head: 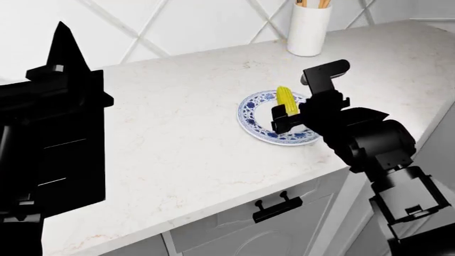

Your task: Pick the corn from the top rack in the oven and place it on the plate on the counter.

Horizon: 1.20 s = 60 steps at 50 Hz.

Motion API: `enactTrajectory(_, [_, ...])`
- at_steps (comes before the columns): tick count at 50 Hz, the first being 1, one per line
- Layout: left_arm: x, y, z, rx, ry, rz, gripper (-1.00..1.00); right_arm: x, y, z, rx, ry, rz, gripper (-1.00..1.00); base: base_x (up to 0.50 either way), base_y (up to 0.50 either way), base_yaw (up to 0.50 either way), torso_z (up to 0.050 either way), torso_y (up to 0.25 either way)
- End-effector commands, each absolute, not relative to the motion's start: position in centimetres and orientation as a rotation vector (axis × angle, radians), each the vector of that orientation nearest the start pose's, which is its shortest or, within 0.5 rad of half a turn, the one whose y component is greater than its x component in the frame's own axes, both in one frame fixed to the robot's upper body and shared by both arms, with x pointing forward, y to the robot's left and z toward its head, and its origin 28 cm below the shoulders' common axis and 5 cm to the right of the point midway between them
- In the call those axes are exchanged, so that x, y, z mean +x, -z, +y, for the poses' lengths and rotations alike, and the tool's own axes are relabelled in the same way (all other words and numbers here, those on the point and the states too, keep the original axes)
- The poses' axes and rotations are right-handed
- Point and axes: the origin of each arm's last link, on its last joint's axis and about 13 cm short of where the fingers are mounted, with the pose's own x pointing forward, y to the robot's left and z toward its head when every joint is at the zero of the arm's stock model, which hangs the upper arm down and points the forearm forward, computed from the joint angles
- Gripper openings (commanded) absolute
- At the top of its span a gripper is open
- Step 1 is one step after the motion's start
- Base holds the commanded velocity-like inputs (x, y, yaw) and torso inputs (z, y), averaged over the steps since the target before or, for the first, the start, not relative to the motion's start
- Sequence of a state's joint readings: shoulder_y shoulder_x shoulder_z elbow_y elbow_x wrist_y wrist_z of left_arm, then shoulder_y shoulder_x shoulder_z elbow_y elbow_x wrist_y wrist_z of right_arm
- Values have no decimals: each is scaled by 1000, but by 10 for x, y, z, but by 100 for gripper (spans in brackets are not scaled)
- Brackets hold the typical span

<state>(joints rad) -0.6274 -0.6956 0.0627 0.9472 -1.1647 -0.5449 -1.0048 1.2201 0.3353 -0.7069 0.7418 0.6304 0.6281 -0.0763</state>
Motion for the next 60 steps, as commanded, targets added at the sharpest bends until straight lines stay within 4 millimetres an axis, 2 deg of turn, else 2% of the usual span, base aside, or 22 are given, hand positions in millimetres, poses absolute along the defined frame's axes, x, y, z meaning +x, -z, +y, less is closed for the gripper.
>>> enactTrajectory(1, [176, -270, 223, -229, -46, -533, 100, 398, -200, -145, -184, -240, 330, 100, 0, 0, 0, 0, 0])
enactTrajectory(11, [176, -271, 223, -228, -45, -535, 100, 396, -226, -145, -172, -242, 261, 100, 0, 0, 0, 0, 0])
enactTrajectory(19, [175, -271, 223, -228, -45, -534, 100, 388, -271, -143, -157, -248, 132, 100, 0, 0, 0, 0, 1])
enactTrajectory(24, [175, -270, 223, -228, -45, -534, 100, 373, -315, -140, -158, -263, -4, 100, 0, 0, 0, 0, 0])
enactTrajectory(26, [175, -270, 223, -228, -44, -534, 100, 370, -322, -140, -164, -261, -27, 100, 0, 0, 0, 0, 0])
enactTrajectory(33, [174, -270, 223, -228, -45, -535, 100, 332, -393, -140, -161, -259, -253, 100, 0, 0, 0, 0, 1])
enactTrajectory(36, [174, -271, 223, -227, -45, -538, 100, 309, -418, -139, -177, -250, -344, 100, 0, 0, 0, 0, 0])
enactTrajectory(41, [175, -272, 224, -226, -47, -542, 100, 272, -446, -139, -180, -224, -477, 100, 0, 0, 0, 0, 0])
enactTrajectory(45, [175, -272, 225, -226, -49, -545, 100, 241, -450, -140, -174, -206, -550, 100, 0, 0, 0, 0, 0])
enactTrajectory(52, [176, -275, 228, -223, -63, -556, 100, 187, -414, -137, -213, -140, -618, 100, 0, 0, 0, 0, 0])
enactTrajectory(60, [174, -277, 232, -217, -86, -570, 100, 158, -377, -132, -219, -165, -584, 100, 0, 0, 0, 0, 0])
